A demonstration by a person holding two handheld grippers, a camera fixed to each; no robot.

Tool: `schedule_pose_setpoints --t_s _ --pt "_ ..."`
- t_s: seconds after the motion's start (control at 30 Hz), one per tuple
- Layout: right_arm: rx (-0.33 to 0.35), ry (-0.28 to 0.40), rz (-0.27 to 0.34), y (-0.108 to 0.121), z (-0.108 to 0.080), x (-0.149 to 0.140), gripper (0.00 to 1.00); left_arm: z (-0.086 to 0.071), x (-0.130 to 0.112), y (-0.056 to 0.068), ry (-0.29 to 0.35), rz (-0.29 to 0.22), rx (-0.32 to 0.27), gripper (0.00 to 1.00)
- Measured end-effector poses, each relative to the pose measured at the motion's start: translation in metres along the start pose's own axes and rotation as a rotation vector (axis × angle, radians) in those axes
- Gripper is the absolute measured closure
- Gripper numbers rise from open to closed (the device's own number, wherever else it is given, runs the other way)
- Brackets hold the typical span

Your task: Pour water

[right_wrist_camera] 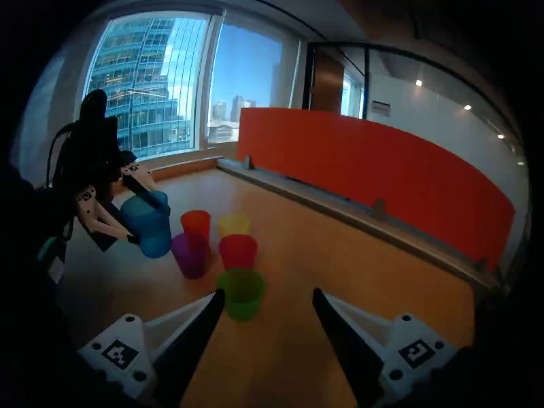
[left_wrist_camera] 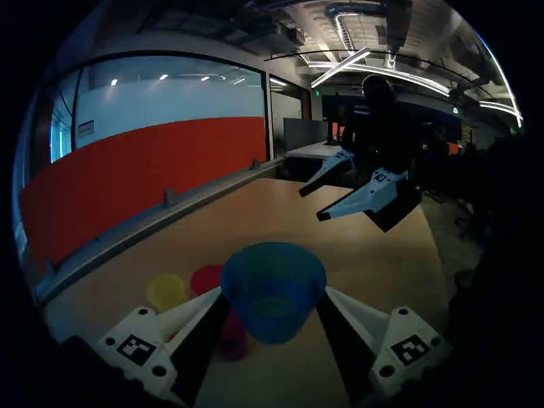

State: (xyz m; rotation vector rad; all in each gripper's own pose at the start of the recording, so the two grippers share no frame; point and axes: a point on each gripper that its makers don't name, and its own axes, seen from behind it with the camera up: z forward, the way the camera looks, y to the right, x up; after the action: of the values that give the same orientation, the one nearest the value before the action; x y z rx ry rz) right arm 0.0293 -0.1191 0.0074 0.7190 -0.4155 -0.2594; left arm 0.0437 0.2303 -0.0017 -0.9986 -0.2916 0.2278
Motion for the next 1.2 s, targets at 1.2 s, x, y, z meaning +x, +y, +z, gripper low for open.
schedule_pose_setpoints --t_s 1.2 --pt "0.110 -0.107 0.033 -0.042 0.079 -0.053 0.00 -0.061 0.051 -0.054 0.134 -0.011 0.164 0.17"
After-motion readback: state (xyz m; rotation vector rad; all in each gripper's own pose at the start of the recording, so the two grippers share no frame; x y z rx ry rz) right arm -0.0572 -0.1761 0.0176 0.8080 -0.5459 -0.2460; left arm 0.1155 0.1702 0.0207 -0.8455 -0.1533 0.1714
